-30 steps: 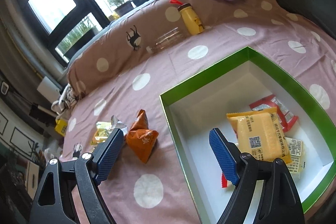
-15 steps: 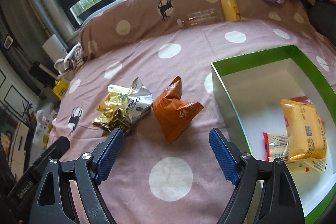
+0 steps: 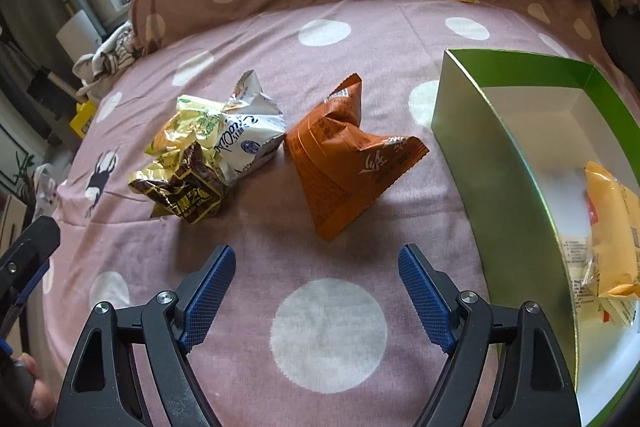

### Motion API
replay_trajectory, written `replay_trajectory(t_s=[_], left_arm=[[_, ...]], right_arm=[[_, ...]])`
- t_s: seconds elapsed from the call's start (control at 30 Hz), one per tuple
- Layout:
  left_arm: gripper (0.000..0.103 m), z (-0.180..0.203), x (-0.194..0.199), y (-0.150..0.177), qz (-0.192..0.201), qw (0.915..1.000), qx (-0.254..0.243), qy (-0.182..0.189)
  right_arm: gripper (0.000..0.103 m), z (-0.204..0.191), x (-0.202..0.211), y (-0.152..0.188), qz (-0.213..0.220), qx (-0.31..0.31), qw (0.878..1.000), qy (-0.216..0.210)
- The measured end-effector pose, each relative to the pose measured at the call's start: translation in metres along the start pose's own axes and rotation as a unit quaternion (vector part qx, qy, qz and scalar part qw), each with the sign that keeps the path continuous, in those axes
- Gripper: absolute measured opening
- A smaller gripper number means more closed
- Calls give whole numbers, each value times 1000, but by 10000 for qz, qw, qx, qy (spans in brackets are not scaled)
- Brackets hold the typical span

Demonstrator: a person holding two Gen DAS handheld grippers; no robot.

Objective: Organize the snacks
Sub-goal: 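Move the right tool to the orange triangular pastry bag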

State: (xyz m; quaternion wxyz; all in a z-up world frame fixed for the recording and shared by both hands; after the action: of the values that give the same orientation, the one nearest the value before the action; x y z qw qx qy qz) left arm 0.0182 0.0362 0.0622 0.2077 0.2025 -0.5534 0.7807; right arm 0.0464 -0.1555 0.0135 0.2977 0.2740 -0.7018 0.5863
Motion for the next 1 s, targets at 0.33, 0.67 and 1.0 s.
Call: replay_trajectory(t_s=[0.33, 0.67, 1.0], left_arm=[[100, 0, -2, 2, -107, 9999, 23, 9], [100, -3, -5, 3, -178, 9998, 59, -23], [100, -5, -7, 4, -234, 9997, 70, -60]], right_arm=[[84, -11, -29, 0, 53, 180, 9996, 225], [49, -14, -32, -6, 452, 373, 9965, 600], [17, -3, -21, -4, 177, -63, 9997, 143]])
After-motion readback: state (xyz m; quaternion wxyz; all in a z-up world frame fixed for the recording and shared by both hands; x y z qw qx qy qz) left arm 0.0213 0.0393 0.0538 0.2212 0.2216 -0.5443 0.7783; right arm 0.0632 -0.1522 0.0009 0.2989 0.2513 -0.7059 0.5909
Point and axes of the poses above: each gripper's, at about its wrist camera, not at the fingertips, and x roughly against the way its jaws point, z to its right, y to its underside, the point moved 4 cm from there along -x, roughly the way its jaws point, and after that the axes turned 13 degrees about z, right-handed, at the moved point
